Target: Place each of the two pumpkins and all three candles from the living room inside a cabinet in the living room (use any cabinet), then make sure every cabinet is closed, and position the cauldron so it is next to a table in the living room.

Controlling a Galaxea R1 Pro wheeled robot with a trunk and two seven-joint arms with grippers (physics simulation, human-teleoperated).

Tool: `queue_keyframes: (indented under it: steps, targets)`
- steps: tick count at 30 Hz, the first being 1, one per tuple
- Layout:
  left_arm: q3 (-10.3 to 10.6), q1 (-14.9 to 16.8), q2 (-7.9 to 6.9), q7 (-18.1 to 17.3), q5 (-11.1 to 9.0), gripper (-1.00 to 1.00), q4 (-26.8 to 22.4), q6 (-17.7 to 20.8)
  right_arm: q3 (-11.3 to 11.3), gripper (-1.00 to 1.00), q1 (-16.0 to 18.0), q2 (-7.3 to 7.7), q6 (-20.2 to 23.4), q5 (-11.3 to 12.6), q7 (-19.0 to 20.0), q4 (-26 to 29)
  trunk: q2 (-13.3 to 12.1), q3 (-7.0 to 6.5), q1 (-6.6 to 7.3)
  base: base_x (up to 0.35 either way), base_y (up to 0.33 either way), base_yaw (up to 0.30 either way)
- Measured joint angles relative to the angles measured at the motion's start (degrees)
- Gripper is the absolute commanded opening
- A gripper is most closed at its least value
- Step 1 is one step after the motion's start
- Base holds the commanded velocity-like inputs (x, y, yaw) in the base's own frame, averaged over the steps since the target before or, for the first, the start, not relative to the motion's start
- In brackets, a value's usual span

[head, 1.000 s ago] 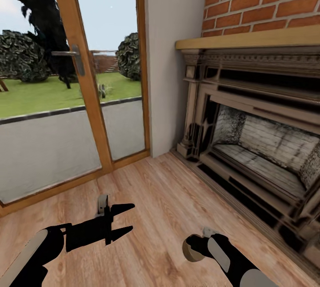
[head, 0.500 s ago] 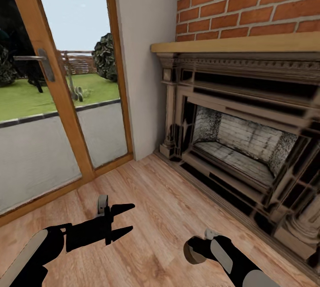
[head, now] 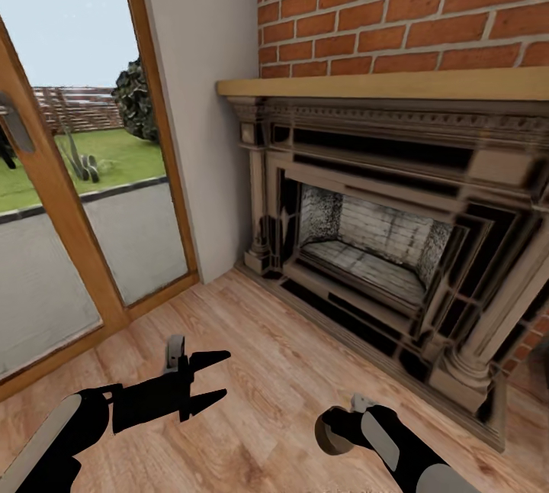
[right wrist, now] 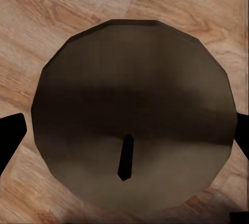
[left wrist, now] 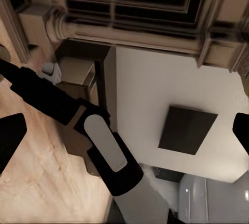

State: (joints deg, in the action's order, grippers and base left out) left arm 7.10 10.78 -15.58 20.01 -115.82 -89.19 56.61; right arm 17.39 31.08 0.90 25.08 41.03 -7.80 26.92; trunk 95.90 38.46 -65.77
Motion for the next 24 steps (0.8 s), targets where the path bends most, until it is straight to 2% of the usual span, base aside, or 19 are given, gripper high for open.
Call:
queue_keyframes:
  steps: [7,14,24]
  targets:
    - [-0.01,0.0,0.06,0.01,-0.05,1.0,-0.02,0.0,0.0,-1.0,0.0,0.0,0.0,-0.02,-0.03,-0.07,-2.81,-1.22,1.51,-0.267,0.0,-0.263]
    - [-0.01,-0.01,0.06,0.01,-0.03,1.0,0.01,-0.01,-0.01,-1.0,0.01,0.0,-0.13,-0.01,-0.03,-0.05,-5.62,-2.4,3.05,-0.308,0.0,-0.061]
    - [-0.04,0.0,-0.01,0.16,0.03,1.0,0.03,-0.05,-0.03,-1.0,0.0,-0.08,-1.15,0.01,-0.04,-1.82,-9.63,-4.19,5.27,-0.055,0.0,-0.266]
